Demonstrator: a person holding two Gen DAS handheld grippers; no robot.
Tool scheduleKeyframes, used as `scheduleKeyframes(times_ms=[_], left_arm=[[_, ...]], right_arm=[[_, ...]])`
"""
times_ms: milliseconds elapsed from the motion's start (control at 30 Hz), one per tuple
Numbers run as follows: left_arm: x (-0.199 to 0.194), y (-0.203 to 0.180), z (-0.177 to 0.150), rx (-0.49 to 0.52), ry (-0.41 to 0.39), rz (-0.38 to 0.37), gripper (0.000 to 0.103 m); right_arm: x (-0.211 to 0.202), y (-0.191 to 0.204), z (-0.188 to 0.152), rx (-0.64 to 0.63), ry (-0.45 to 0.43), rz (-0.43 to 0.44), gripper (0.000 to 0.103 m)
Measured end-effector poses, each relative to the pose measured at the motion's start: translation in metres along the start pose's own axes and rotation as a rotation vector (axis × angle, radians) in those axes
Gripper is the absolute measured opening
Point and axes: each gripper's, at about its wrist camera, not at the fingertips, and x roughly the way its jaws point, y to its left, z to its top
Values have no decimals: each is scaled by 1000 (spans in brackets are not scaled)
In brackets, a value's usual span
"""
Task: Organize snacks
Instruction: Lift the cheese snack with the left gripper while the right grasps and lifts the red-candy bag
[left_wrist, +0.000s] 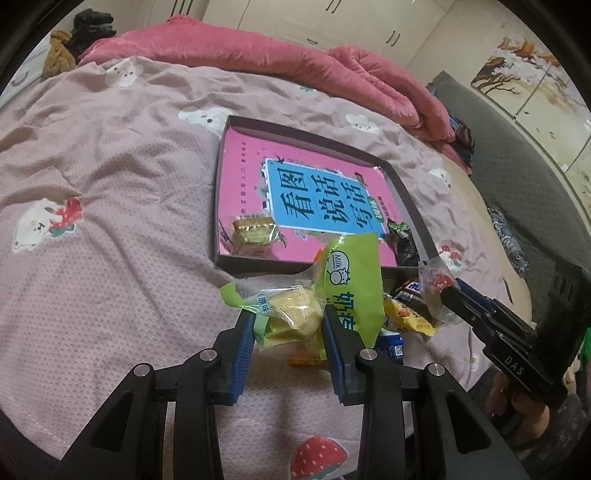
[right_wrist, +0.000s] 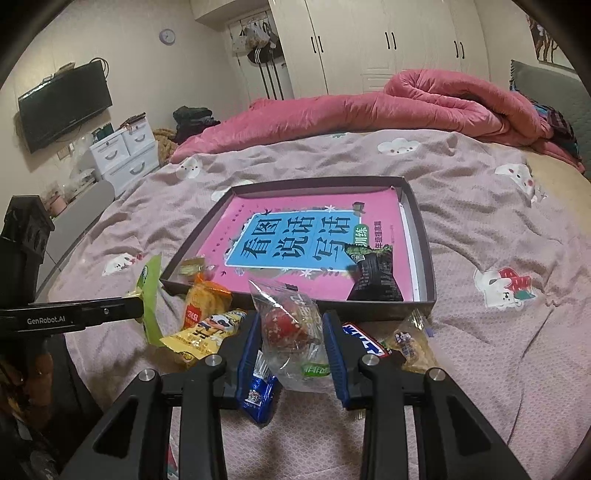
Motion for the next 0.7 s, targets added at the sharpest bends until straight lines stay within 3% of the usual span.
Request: scheduleKeyframes(times_ms=[700], left_arm=[[-8, -6, 13, 8, -36, 2, 37]], right_arm=[[-2, -2, 14, 3, -42, -3, 35]])
